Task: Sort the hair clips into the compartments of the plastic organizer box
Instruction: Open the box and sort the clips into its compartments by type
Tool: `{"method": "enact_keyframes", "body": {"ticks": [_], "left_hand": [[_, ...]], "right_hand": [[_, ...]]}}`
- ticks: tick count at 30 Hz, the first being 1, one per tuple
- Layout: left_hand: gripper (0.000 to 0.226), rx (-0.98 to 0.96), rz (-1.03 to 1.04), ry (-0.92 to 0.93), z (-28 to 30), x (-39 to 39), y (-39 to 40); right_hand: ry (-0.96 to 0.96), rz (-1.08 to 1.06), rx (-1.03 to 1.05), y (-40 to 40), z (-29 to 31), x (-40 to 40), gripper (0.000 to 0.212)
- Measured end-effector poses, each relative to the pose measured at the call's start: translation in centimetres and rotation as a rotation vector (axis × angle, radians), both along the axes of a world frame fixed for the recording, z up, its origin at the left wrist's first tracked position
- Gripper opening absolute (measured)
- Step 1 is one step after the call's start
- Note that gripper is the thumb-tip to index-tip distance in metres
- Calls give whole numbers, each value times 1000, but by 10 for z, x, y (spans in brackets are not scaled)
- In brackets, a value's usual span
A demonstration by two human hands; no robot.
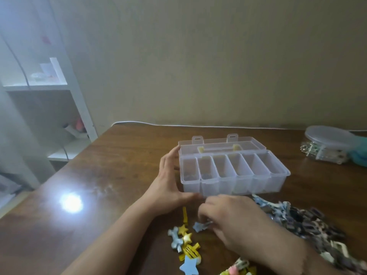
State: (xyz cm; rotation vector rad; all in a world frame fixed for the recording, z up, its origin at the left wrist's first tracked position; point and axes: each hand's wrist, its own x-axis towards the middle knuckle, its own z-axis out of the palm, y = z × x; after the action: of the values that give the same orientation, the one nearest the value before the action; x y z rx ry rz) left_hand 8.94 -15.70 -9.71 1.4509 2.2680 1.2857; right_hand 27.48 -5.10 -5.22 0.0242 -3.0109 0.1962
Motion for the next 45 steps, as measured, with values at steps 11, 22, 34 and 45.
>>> {"method": "enact_keyframes", "body": {"ticks": [11, 22, 34, 45], "left_hand": [[126, -21, -80, -153, -1, -6, 1], [126, -46, -98, -97, 2, -13, 1], [117, -115, -88, -16, 6, -15, 0], [111, -153, -105, 40, 3, -10, 0]], "right_hand": [[344, -260, -157, 10, 42, -58, 25], [327, -58, 44, 1, 31, -50, 24], [64, 180, 117, -4, -25, -29, 20], [432, 94, -279, 2, -2, -17, 10]]}}
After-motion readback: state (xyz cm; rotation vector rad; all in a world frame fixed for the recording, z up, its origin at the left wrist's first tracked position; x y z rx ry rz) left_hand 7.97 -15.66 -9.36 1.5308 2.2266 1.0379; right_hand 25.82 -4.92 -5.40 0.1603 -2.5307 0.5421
